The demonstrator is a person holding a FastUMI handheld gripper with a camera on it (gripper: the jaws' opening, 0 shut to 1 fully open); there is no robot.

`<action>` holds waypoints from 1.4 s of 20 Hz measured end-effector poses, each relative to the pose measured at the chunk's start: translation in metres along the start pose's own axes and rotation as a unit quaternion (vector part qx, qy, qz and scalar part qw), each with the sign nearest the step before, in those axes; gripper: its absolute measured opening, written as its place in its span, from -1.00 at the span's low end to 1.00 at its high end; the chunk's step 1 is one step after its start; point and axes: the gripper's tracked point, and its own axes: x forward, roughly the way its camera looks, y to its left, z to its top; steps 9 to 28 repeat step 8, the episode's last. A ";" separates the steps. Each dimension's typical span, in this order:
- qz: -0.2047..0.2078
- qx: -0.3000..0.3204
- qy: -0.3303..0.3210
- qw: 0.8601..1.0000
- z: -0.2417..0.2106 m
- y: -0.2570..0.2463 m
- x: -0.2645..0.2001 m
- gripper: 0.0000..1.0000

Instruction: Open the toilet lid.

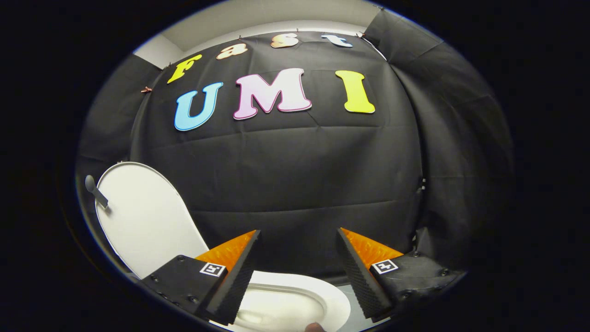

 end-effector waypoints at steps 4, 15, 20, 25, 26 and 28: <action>0.003 0.014 0.002 1.000 -0.002 0.007 -0.001 0.98; 0.011 0.013 0.008 1.000 -0.006 0.011 -0.001 0.98; 0.011 0.013 0.008 1.000 -0.006 0.011 -0.001 0.98; 0.011 0.013 0.008 1.000 -0.006 0.011 -0.001 0.98; 0.011 0.013 0.008 1.000 -0.006 0.011 -0.001 0.98; 0.011 0.013 0.008 1.000 -0.006 0.011 -0.001 0.98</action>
